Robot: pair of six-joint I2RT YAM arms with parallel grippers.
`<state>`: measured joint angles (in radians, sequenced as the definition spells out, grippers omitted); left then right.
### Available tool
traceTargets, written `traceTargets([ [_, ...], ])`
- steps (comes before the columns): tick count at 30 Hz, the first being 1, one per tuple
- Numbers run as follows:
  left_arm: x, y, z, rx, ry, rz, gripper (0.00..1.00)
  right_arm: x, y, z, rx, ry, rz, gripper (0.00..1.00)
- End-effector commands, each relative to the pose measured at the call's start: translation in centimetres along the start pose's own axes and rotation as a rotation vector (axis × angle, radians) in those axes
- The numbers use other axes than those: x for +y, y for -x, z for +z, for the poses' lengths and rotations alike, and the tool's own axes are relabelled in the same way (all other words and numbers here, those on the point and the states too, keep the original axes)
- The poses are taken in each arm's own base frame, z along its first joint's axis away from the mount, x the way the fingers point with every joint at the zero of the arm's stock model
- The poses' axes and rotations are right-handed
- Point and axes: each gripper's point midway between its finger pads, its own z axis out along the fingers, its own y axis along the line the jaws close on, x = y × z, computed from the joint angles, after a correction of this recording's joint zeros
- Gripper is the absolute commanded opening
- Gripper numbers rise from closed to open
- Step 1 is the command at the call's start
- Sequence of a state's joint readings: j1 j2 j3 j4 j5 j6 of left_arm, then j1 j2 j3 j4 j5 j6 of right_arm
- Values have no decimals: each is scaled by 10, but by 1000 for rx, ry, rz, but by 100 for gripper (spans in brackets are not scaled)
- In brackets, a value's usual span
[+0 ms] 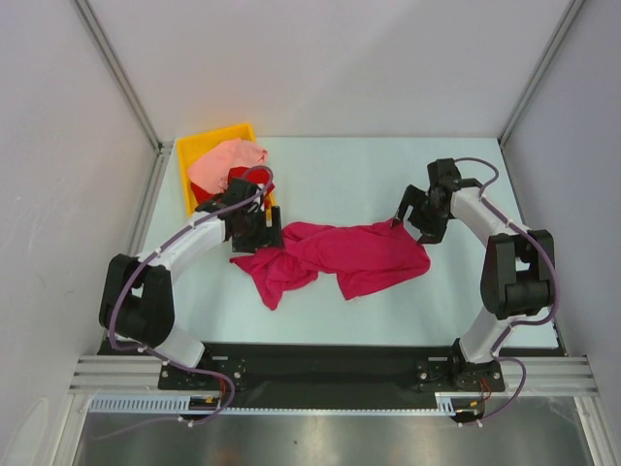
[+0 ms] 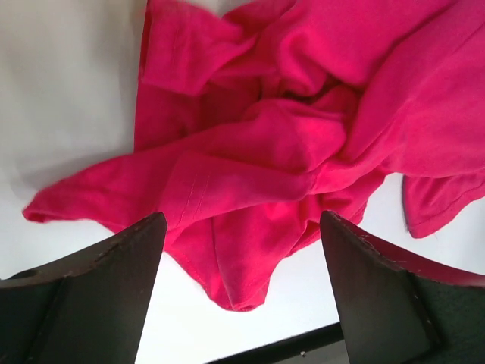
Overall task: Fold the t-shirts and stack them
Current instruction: Flatten the tshirt out
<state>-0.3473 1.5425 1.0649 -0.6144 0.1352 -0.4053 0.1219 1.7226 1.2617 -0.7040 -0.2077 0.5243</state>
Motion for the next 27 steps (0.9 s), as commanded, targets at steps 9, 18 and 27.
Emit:
traceTargets([
  [9, -5, 28, 28, 18, 10, 79, 75, -35, -18, 6, 43, -78, -53, 85],
  [18, -8, 32, 16, 7, 6, 96, 29, -60, -10, 13, 9, -204, -131, 84],
  [27, -25, 42, -16, -80, -60, 96, 0, -66, -21, 23, 38, -190, -161, 49],
])
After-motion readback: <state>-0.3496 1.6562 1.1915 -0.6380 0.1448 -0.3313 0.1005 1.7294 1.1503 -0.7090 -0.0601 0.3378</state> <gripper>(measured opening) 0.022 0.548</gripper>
